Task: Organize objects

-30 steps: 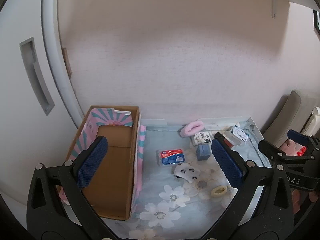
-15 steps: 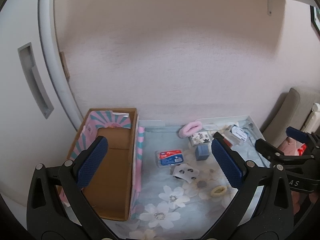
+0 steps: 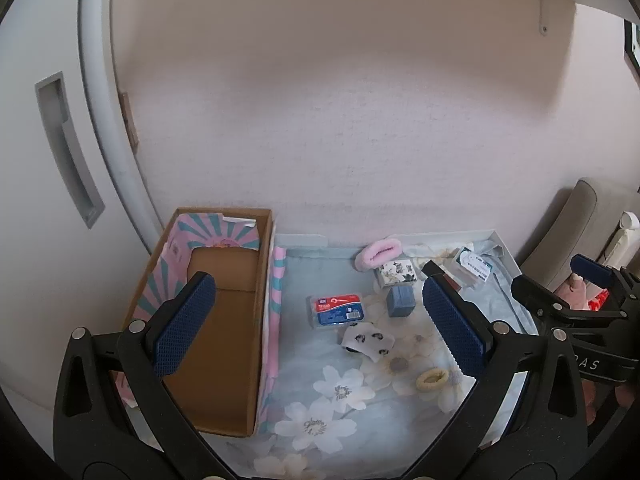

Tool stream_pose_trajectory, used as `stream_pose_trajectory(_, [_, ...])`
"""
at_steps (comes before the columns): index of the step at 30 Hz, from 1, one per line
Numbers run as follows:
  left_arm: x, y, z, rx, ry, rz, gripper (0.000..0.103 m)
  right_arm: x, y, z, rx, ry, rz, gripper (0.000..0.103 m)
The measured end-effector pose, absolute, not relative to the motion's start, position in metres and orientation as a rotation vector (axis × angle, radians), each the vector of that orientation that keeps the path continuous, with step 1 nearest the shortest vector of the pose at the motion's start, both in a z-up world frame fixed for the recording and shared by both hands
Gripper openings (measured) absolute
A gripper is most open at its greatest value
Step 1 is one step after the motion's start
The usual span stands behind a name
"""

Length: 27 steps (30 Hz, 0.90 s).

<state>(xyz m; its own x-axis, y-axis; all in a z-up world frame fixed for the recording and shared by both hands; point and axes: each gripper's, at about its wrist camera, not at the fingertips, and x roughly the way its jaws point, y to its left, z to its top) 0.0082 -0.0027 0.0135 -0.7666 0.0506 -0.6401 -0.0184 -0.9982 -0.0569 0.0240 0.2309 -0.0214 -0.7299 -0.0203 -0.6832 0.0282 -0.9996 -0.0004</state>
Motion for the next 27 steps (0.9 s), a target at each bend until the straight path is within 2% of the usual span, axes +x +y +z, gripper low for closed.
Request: stream_pose_trajectory(27, [0.0133, 0.0023, 0.0123, -1.083, -0.048, 2.907, 0.103, 0.0325, 0.2306, -0.0162, 1.107, 0.008, -2.899, 0.103])
